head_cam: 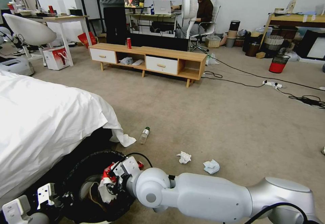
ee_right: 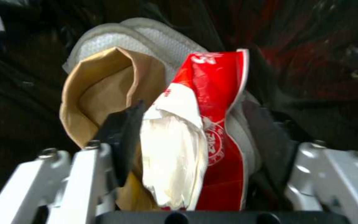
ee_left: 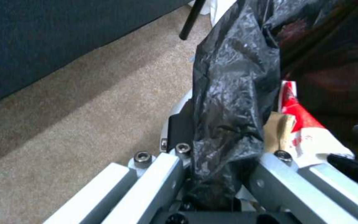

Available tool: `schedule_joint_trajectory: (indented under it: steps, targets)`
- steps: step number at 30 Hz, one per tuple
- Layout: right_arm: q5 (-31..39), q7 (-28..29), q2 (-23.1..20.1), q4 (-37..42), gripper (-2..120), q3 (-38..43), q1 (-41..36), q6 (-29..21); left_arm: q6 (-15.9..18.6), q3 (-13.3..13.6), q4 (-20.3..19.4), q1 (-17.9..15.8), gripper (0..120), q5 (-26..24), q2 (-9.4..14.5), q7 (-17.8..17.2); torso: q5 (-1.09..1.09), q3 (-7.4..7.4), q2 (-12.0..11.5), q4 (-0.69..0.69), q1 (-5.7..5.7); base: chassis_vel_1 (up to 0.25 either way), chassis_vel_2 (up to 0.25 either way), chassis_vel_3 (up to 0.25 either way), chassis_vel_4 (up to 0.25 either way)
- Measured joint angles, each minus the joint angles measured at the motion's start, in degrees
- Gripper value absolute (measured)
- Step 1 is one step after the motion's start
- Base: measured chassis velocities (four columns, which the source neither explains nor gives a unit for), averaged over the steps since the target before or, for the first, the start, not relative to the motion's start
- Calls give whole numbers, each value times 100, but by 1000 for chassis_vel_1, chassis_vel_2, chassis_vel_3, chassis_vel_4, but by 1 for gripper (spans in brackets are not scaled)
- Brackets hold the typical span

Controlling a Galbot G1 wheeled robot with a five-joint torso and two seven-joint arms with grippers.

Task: Pick up the trash bin, then pick up the garbage from the floor and place it into the trash bin.

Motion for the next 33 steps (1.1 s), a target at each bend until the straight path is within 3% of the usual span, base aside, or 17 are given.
schedule_joint_trajectory:
  steps: [5, 9, 33]
  targets:
    - [25, 76, 2, 101, 93, 68, 12, -14, 0, -10, -2, 19, 1, 6, 2, -15, 0, 0, 0, 1, 0, 0, 0, 0, 0]
    - [44, 106, -23, 179, 99, 128, 15, -18, 0, -13, -13, 26, 1, 2, -1, -11, 0, 0, 0, 0, 0, 0, 0, 0, 0]
    - [151, 25, -130, 942, 100, 1114, 20, 289, 4, -31, 43, 44, 0, 78, -48, -46, 0, 0, 0, 0, 0, 0, 0, 0, 0]
